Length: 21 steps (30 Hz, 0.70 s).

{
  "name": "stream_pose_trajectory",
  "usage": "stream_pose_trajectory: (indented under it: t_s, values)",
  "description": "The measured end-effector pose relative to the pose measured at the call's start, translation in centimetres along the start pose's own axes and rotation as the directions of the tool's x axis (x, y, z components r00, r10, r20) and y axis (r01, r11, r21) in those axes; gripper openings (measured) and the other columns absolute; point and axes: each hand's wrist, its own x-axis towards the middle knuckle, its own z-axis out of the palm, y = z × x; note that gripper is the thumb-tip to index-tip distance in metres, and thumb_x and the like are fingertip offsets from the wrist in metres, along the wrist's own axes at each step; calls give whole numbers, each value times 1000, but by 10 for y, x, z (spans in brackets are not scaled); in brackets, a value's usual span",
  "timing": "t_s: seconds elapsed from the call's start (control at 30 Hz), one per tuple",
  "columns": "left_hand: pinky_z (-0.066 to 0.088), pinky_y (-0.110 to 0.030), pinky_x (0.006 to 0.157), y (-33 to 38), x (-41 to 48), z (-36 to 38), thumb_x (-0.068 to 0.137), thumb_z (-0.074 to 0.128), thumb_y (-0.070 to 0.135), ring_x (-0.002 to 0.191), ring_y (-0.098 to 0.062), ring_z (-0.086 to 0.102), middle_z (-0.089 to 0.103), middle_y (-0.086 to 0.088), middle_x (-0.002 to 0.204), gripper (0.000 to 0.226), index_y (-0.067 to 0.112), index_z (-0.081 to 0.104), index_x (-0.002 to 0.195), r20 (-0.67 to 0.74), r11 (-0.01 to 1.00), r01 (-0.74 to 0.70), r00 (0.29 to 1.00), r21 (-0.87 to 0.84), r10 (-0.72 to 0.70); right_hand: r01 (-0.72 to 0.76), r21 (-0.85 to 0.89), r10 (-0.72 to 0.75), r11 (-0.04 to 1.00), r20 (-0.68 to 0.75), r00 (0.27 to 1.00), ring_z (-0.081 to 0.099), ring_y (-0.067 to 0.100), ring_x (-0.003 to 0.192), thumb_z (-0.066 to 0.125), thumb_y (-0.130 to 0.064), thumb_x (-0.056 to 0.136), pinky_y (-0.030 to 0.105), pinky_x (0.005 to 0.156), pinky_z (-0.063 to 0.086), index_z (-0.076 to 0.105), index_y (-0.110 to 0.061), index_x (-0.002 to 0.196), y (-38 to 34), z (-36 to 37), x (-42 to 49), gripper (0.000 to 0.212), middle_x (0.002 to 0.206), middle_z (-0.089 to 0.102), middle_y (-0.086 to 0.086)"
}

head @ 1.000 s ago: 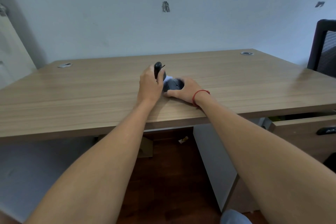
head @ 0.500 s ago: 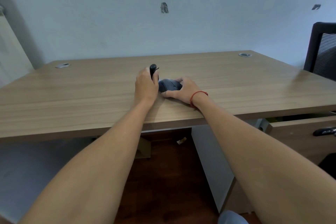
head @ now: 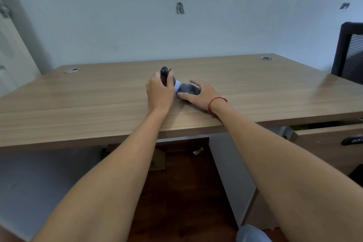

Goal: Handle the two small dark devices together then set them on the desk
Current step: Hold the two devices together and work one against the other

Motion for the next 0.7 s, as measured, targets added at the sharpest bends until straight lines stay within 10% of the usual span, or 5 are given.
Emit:
stream_pose_trajectory:
  t_s: [0.17,0.7]
  values:
    - [38,-29,71,-7,3,1,92,54,27,88,-31,59,67,-19,89,29,0,59,85,8,995,77,997,60,-77,11,-5,-11,1000,-26,1000,46,19,136,50,-39,96,28,108,34,52,-21,142,-1,3,6,49,146,53,1]
    - [58,-26,49,-4,3,-7,75,73,12,56,-20,72,69,0,51,17,8,65,60,223,827,416,908,-377,-355,-39,-144,27,989,-85,996,43,25,139,41,-43,99,41,116,32,44,-21,146,-1,5,12,52,151,48,4]
